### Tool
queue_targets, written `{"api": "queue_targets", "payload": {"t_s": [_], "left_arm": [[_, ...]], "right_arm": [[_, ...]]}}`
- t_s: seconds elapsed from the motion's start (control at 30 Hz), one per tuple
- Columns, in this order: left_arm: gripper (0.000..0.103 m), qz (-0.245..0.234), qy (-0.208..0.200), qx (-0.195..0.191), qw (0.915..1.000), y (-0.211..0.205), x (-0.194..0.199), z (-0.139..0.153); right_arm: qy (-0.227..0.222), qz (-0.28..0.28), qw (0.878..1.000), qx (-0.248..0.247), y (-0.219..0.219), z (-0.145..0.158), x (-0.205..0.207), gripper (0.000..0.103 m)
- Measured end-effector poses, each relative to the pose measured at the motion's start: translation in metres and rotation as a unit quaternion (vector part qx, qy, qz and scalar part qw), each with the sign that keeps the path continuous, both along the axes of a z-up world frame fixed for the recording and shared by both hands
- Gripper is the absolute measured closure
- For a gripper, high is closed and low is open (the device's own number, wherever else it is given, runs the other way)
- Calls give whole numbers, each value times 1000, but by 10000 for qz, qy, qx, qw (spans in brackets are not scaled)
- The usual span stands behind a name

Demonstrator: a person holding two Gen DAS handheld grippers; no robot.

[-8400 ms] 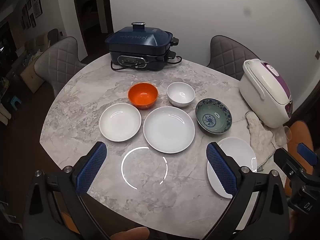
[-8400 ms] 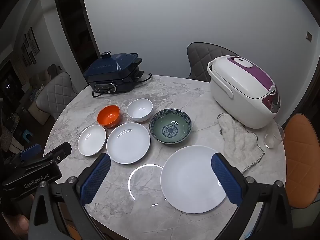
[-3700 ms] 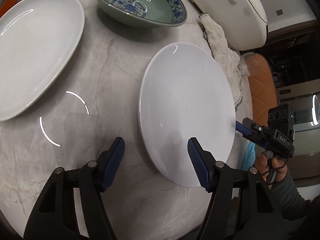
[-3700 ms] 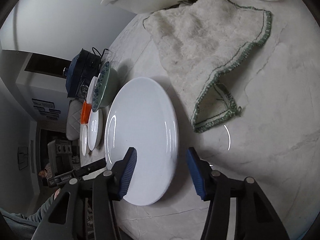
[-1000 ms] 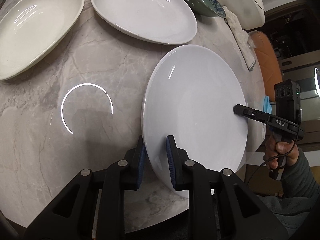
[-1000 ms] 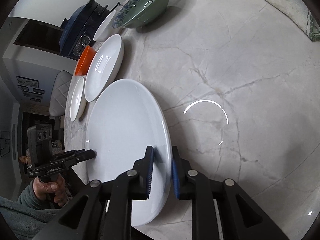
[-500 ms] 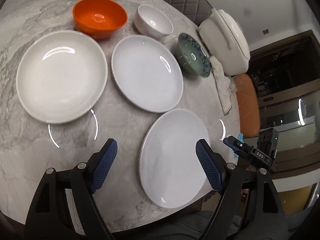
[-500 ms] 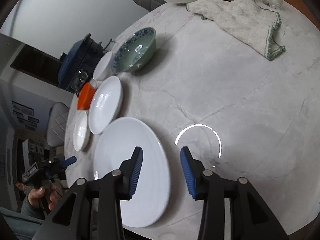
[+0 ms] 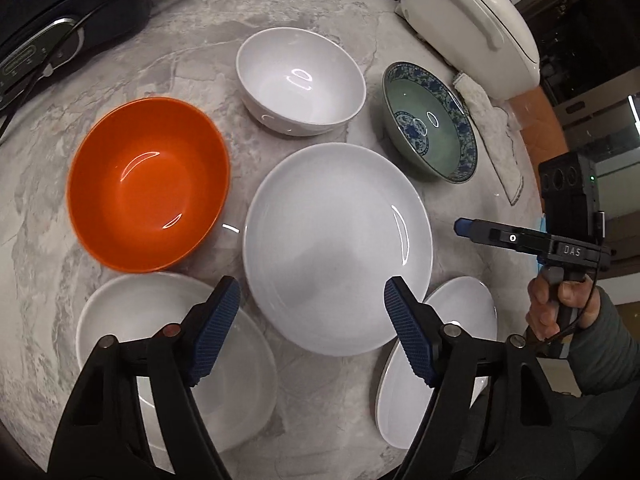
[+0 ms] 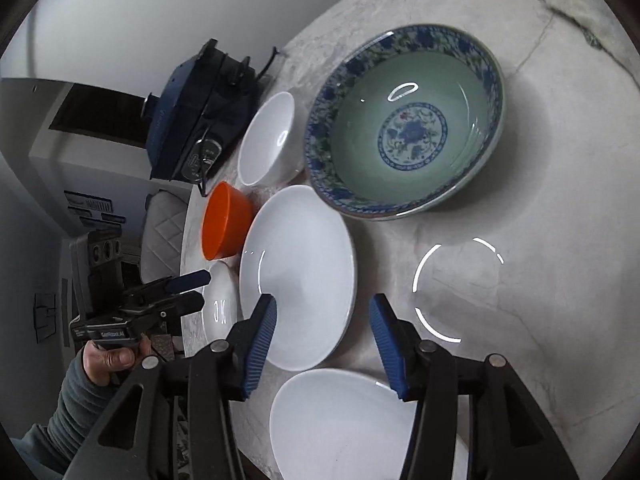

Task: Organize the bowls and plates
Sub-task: 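Close both grippers on the rim of the medium white plate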

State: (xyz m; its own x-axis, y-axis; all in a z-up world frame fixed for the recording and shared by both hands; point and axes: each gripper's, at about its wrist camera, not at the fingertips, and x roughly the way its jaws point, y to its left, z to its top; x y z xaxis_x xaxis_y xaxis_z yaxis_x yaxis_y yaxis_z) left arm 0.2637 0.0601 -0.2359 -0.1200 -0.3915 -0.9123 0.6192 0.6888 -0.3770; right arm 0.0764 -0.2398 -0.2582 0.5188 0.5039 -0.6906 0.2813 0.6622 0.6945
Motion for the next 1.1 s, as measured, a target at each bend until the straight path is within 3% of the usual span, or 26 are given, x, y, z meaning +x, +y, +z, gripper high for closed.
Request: {"api": "queue_targets", "payload": {"t_s": [0.13, 0.27, 0.33, 0.4, 0.7, 0.9, 1.1], "left_arm": [[39, -172, 15, 301, 9994, -13, 3, -16], [44, -103, 136, 332, 9993, -14, 6, -27], [63, -88, 181, 420, 9989, -15, 10, -34], [68, -69, 186, 513, 9985, -16, 13, -40], [66, 90, 111, 506, 9986, -6, 23, -28], [45, 106, 182, 431, 9988, -2, 27, -26], [45, 10, 471, 388, 9981, -6, 29, -43]], "right_arm": [[130, -187, 9996, 159, -13, -17, 1, 50], [177, -263, 9992, 247, -23, -24, -2, 50], [173, -233, 9991, 316, -24, -26, -1, 50], [191, -159, 9990, 376, -23, -28, 2, 50], [167, 64, 9992, 368, -14, -30, 14, 50], [260, 145, 9990, 340, -10, -33, 19, 50], [240, 265, 9989, 303, -4, -34, 22, 50]]}}
